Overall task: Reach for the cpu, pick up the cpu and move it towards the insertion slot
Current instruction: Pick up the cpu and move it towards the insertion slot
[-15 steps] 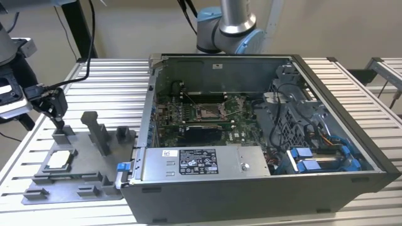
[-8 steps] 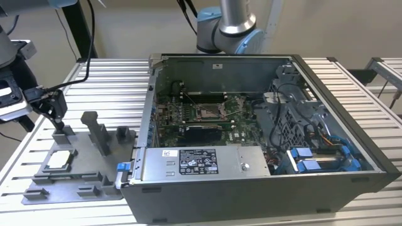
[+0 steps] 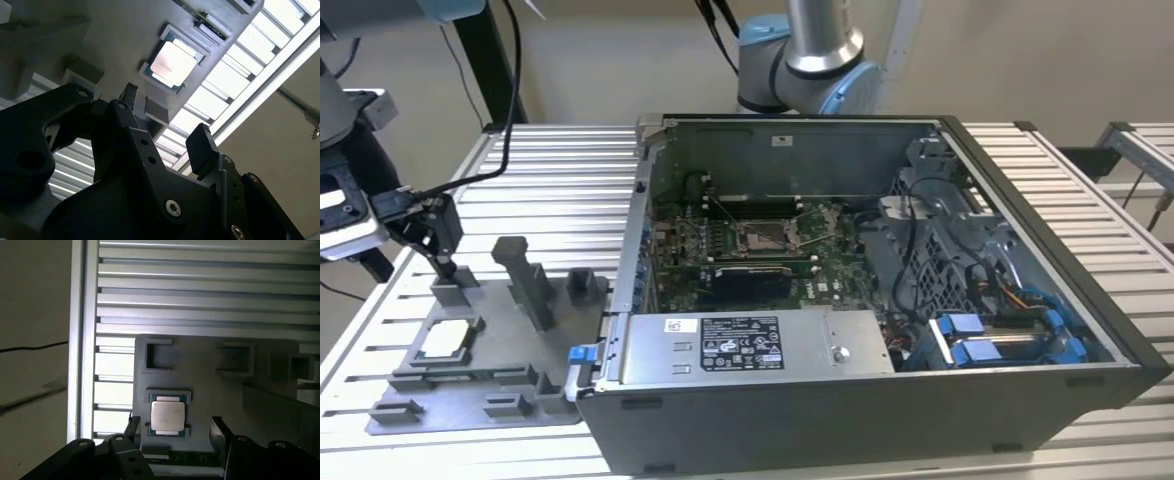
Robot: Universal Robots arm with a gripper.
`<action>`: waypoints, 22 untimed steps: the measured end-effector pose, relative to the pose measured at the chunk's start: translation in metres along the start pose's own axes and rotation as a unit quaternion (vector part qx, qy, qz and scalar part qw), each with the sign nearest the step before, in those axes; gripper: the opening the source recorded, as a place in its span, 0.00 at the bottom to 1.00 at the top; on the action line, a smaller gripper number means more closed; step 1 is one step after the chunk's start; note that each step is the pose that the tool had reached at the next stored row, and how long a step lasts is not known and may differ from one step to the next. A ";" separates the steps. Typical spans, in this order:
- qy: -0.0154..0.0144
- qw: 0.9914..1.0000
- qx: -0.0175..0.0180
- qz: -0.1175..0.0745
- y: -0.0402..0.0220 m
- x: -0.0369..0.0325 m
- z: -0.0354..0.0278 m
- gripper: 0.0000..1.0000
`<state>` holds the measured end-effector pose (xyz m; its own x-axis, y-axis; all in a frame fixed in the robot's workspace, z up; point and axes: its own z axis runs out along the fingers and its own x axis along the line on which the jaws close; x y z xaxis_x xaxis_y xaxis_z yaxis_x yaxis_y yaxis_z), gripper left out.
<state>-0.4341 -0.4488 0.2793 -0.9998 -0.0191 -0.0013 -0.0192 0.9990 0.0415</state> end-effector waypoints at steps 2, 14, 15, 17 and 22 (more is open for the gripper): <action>0.000 1.000 0.000 0.000 0.0000 0.0000 0.0003 1.00; 0.000 1.000 0.000 0.000 -0.0003 0.0001 0.0044 1.00; 0.000 1.000 0.000 0.000 -0.0003 0.0002 0.0051 1.00; 0.000 1.000 0.000 0.000 -0.0007 0.0005 0.0069 1.00; 0.000 1.000 0.000 0.000 -0.0043 0.0018 0.0114 1.00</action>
<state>-0.4358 -0.4526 0.2677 -0.9998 -0.0191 -0.0014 -0.0191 0.9990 0.0416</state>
